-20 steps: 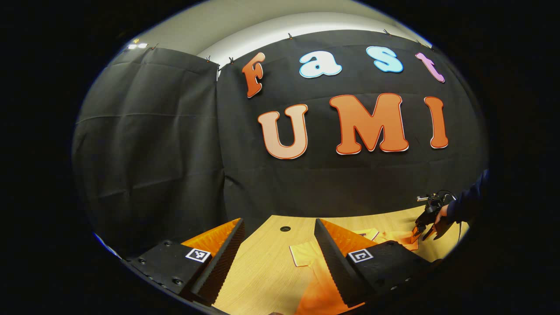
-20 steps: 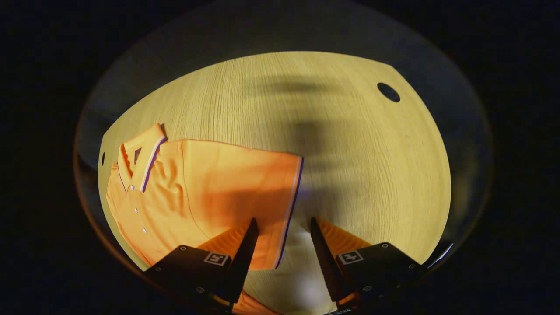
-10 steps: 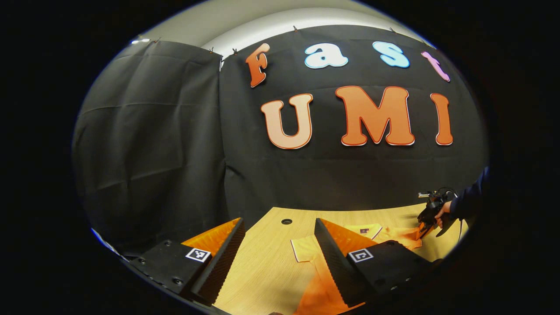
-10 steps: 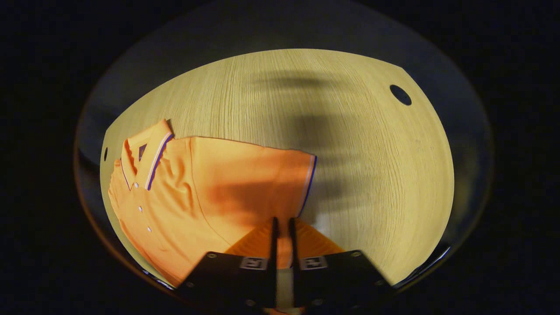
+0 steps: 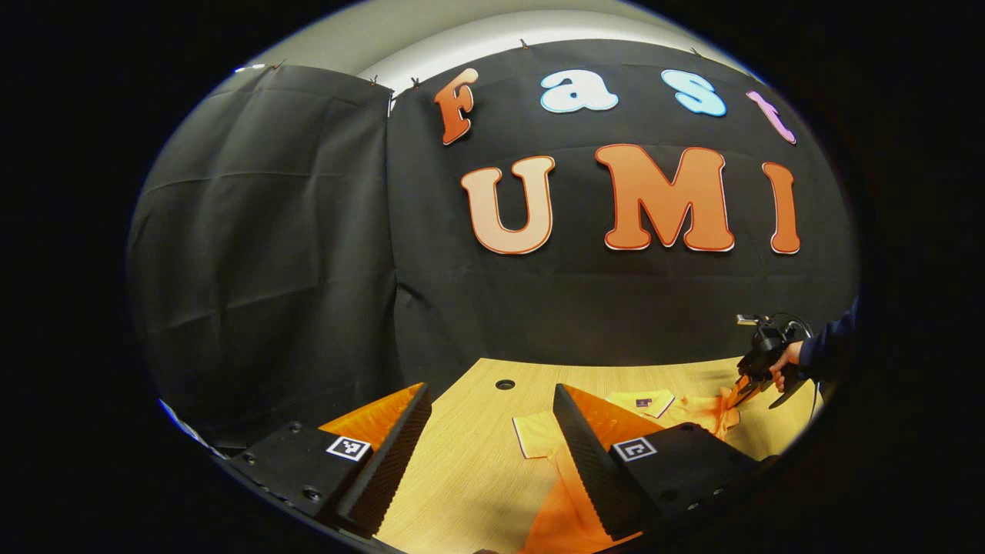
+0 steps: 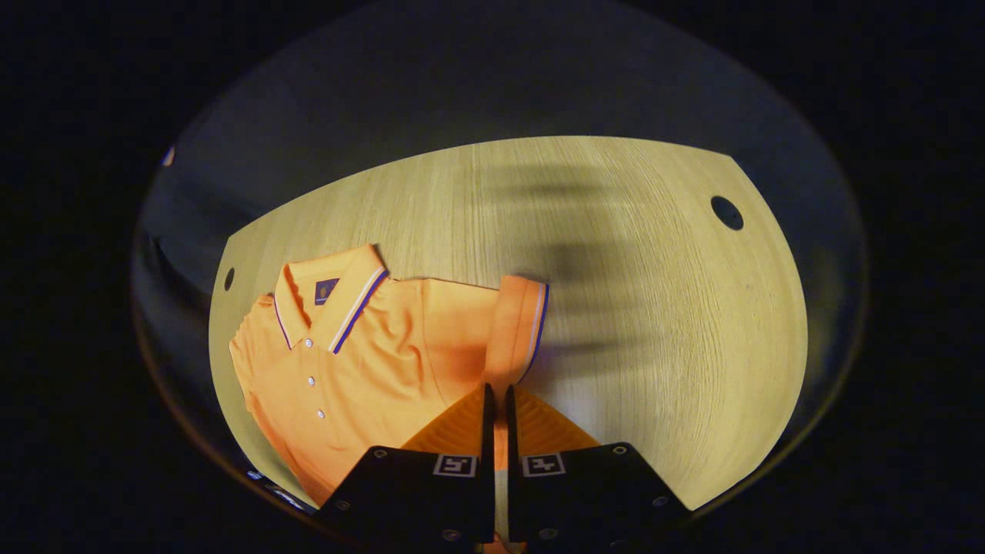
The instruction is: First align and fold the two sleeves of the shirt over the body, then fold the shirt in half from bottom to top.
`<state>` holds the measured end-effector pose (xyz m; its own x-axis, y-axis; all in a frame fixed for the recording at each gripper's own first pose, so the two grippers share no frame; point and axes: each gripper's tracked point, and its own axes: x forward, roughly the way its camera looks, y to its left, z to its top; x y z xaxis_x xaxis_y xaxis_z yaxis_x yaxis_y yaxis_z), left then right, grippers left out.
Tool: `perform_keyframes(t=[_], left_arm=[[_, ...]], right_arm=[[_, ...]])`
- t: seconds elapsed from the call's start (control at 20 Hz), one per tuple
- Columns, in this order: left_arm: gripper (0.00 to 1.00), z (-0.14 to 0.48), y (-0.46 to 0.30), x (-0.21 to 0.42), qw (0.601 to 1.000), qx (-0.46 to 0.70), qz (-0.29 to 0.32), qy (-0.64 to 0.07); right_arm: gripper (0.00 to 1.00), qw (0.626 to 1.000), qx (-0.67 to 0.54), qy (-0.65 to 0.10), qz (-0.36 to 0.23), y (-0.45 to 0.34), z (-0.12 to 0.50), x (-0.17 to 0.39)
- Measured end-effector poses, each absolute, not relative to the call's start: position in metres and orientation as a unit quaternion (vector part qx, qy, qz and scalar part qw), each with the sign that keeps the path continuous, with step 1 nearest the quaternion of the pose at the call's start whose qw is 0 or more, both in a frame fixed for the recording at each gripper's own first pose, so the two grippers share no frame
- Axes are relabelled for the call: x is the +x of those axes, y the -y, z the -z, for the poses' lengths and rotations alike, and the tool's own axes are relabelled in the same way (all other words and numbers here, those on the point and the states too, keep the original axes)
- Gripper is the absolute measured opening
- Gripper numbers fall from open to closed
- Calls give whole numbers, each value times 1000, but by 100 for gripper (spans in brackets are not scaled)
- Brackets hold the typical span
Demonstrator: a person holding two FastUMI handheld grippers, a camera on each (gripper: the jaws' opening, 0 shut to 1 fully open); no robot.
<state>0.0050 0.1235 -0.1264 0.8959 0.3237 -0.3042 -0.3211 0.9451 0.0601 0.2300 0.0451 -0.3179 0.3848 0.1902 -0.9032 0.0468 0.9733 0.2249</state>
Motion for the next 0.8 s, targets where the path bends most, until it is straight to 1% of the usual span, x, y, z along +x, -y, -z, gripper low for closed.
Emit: perform_keyframes(t=[0.25, 0.35, 0.4, 0.5, 0.55, 0.6, 0.65, 0.7, 0.75, 0.8], left_arm=[[98, 132, -135, 0, 971, -2, -178, -162], [98, 140, -140, -5, 968, -2, -184, -169], [98, 143, -143, -7, 967, -3, -187, -171], [98, 148, -147, -10, 965, -6, -194, -176], [98, 152, -151, -12, 964, -10, -195, -180], [98, 155, -153, -11, 964, -13, -194, -182], [98, 160, -153, -10, 963, -18, -194, -186], [98, 162, -155, -6, 963, -21, -191, -189], [98, 165, -155, -1, 963, -24, -186, -194], [98, 168, -155, 6, 963, -25, -180, -198]], right_arm=[[7, 832, 81, -542, -80, -92, 296, 233], [7, 831, 100, -536, -108, -121, 284, 233], [10, 826, 113, -537, -128, -137, 277, 230], [26, 822, 128, -532, -158, -159, 270, 227], [27, 820, 130, -532, -164, -164, 267, 224], [37, 819, 128, -535, -165, -166, 267, 221], [22, 820, 123, -535, -163, -163, 266, 218], [35, 823, 117, -530, -166, -160, 263, 217], [39, 831, 111, -519, -165, -156, 257, 216], [48, 839, 109, -508, -165, -150, 250, 217]])
